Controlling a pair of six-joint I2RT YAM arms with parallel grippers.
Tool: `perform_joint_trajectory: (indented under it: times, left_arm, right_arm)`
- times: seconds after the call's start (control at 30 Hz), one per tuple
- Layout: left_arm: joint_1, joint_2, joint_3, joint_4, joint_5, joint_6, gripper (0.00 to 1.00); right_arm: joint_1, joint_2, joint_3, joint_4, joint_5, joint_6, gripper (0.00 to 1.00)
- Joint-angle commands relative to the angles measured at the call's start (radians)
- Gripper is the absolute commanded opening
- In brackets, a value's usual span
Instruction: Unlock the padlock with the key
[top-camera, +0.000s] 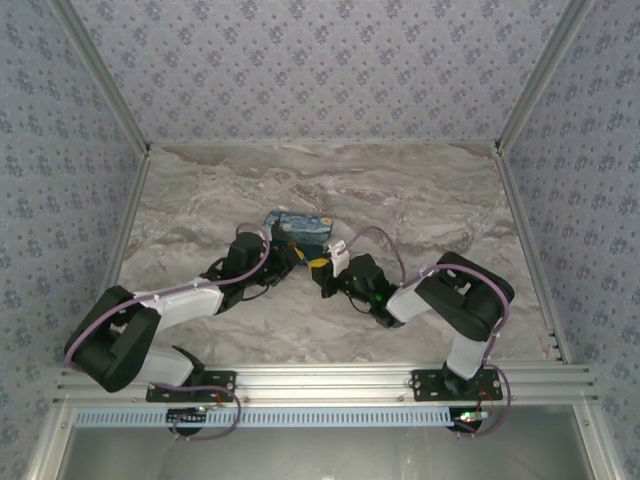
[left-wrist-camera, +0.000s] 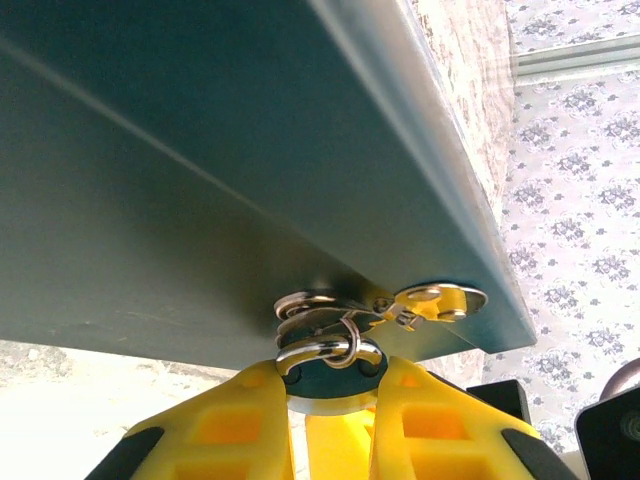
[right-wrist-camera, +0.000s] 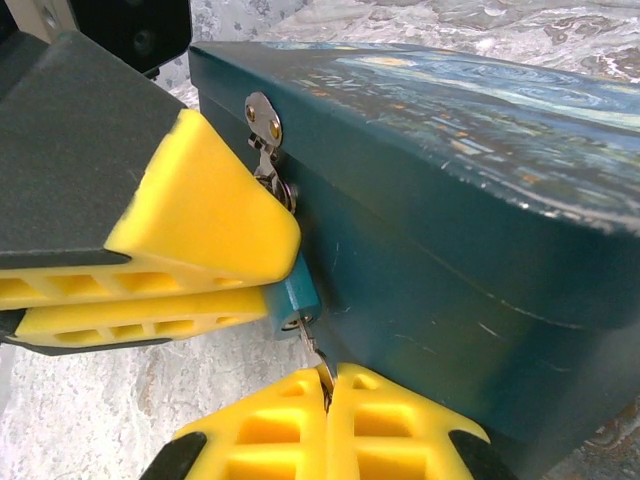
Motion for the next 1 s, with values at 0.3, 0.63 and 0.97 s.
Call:
perform_joint_trajectory:
  times: [0.3, 0.63, 0.97]
  left_arm:
    - [-0.021, 0.009, 0.009, 0.053, 0.075, -0.004, 0.18]
    - [-0.039, 0.122, 0.038, 0.114, 0.093, 0.006, 0.21]
    - [-0.04, 0.153, 0.052, 0.067, 0.065, 0.054, 0.51]
  right_arm:
    - [-0.003, 0.009, 0.073, 0.078, -0.11, 0.037, 0.0]
    - [-0.008, -0.028, 0.046, 0.055, -0.069, 0.067, 0.0]
    - [0.01, 0.026, -0.063, 0.09, 0.001, 0.181, 0.0]
